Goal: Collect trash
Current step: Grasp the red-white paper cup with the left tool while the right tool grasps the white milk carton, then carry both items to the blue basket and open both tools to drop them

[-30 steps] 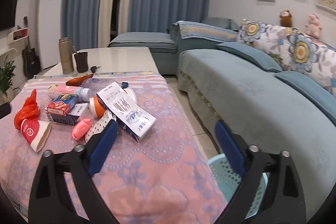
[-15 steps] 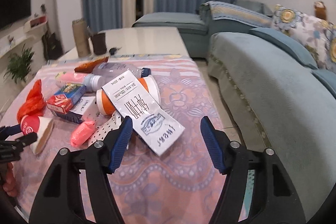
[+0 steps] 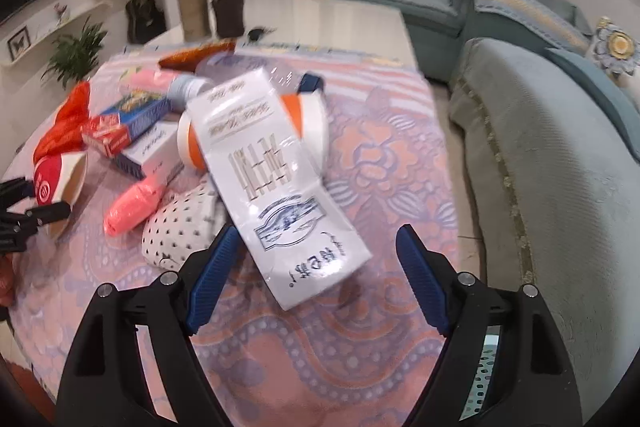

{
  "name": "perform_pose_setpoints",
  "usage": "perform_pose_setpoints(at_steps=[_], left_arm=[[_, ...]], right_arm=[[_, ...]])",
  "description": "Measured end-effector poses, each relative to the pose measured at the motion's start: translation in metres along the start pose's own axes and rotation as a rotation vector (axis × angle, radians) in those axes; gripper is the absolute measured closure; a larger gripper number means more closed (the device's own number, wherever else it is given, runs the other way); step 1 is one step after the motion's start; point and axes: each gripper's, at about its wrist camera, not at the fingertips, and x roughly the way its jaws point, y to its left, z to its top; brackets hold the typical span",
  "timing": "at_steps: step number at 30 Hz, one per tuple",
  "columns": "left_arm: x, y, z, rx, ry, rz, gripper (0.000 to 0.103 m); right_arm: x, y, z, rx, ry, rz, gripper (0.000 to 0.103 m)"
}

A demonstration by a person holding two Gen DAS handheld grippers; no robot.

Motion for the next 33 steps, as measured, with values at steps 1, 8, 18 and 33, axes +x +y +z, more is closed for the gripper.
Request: perform_pose_setpoints(at_steps=[1, 8, 18, 33], left_arm=[[0.001, -0.002, 0.0, 0.004, -0.004, -0.005, 0.03], [-0.003, -0.018, -0.002, 0.064, -0.032, -0.006, 0.031], [-0.033, -0.042, -0.009, 0.095, -0.08, -0.082, 0.031], [-0.03, -0.093, -0.021, 0.191, -0.062, -0.127, 0.031]], right_arm=[[0.004, 0.003, 0.001, -0.018, 0.015, 0.007, 0.026], [0.021, 0.005, 0.012, 0.02, 0.045, 0.018, 0.042], [-0.071, 0.012, -0.05, 0.293, 0.034, -0.104, 0.054], [-0.067, 0.012, -0.1, 0.41, 0.113, -0.08, 0.039]])
